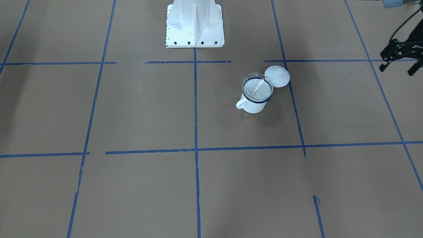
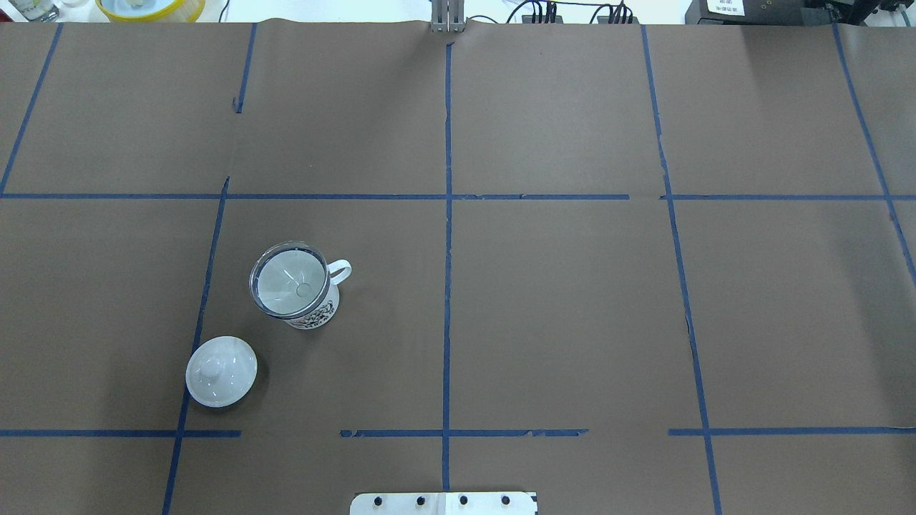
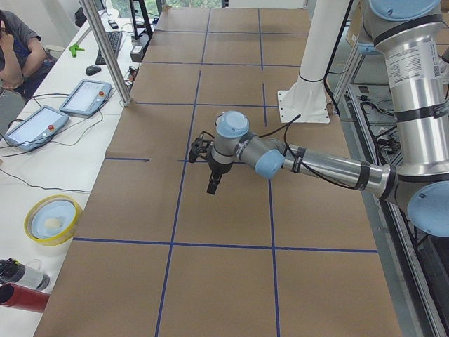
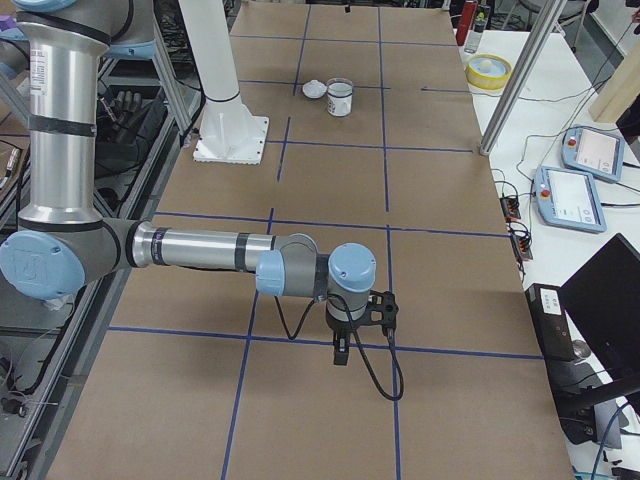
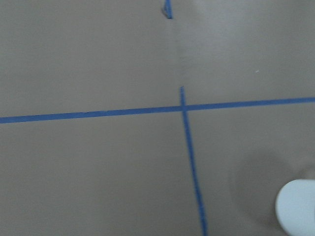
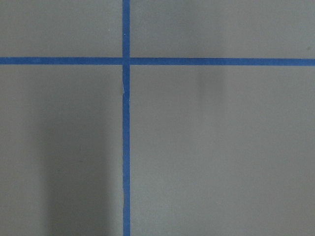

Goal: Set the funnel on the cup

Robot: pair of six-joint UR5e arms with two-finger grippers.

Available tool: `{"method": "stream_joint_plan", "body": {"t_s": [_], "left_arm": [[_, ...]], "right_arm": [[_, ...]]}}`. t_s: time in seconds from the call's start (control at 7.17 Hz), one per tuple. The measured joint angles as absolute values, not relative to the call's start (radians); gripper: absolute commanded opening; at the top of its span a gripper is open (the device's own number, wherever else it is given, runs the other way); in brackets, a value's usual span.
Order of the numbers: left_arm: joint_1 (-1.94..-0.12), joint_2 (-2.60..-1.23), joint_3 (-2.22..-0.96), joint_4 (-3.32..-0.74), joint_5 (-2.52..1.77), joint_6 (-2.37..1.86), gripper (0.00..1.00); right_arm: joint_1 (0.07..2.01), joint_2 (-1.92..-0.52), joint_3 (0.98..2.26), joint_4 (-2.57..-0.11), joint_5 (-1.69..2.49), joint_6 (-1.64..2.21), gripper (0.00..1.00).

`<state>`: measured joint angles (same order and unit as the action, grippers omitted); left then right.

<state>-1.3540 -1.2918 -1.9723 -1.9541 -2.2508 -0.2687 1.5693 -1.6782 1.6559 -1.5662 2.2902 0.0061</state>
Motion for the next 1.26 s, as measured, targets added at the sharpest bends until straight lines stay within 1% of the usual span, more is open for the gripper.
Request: {"method": "stream_joint_plan", "body": {"t_s": [0.14, 0.28, 0.56, 0.98, 1.26], "left_arm": [[-1.451, -1.286, -1.924, -1.905, -2.259, -0.137, 1.0], [-1.511, -1.298, -1.897, -1.811, -2.261, -0.051, 1.0], [-1.561, -1.32, -1.869, -1.646, -2.278, 0.015, 1.0], [-1.589, -1.315, -1.835, -1.618, -2.434, 0.021, 1.0], [-1.607, -1.321, -1.828, -1.616, -2.445, 0.018, 1.0]], "right_arm": [[1.569, -1.678, 1.656, -1.566, 2.29, 0.006, 1.0], [1.569, -1.678, 1.656, -1.566, 2.29, 0.006, 1.0], [1.569, -1.678, 1.656, -1.566, 2.29, 0.006, 1.0], [1.569, -1.678, 1.656, -1.566, 2.29, 0.006, 1.0], [1.569, -1.678, 1.656, -1.566, 2.29, 0.006, 1.0]]}}
